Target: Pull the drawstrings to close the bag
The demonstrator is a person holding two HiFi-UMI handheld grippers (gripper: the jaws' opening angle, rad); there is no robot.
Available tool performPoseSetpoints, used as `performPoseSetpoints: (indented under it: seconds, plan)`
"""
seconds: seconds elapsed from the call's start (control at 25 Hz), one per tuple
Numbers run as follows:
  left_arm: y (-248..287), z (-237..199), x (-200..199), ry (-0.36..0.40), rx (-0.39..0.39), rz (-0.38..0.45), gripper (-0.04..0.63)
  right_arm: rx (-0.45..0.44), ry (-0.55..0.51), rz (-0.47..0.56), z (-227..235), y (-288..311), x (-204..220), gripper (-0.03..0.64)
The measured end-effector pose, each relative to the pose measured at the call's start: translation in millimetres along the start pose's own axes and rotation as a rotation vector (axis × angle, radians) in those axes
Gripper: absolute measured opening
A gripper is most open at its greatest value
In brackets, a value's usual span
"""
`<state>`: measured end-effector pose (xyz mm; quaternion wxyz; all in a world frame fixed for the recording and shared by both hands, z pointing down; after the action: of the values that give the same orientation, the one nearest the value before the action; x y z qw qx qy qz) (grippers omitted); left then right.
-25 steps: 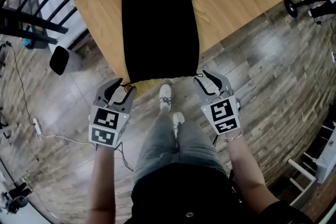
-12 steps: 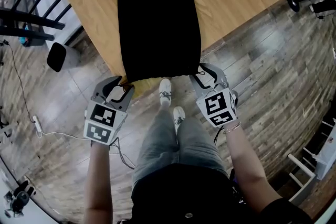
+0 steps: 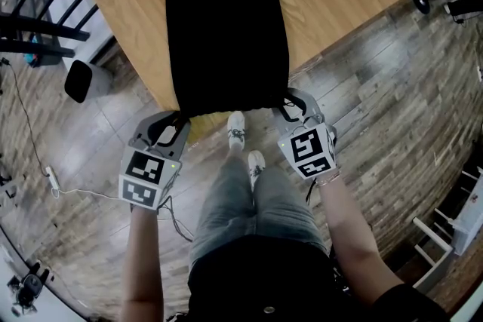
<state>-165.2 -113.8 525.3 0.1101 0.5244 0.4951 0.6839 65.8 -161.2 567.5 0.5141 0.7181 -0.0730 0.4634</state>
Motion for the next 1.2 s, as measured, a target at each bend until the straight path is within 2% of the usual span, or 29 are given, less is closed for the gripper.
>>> performPoseSetpoints:
  seconds: [0.16, 0.44, 1.0, 1.2]
  plan:
    - [2, 0, 1, 0.010, -0.004, 0.006, 0.104, -0.012, 0.034, 0.014, -1, -3, 2, 0.002]
    - [-1, 8, 1, 0.045, 0.006, -0.040, 0.044, -0.018, 0.020, 0.020, -2, -18, -2, 0.002]
    - [-9, 5, 4, 0.023, -0.023, -0.026, 0.041, -0.010, 0.002, 0.027, 0, -64, -20, 0.000]
    - [-15, 6, -6, 0.020, -0.040, -0.001, 0.037, -0.025, 0.062, 0.065, 8, -77, -29, 0.000]
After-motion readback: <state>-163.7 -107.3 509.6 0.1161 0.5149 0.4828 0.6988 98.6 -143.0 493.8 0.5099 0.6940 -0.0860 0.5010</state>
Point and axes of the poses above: the fingertips, and each gripper's own axes: y forward along the fingers, z to its right, x out of its underside, the point moved 5 cm from there along -y, backward along the fingers, and after that the axes turned 5 degrees about -x, right-handed, at the moved point
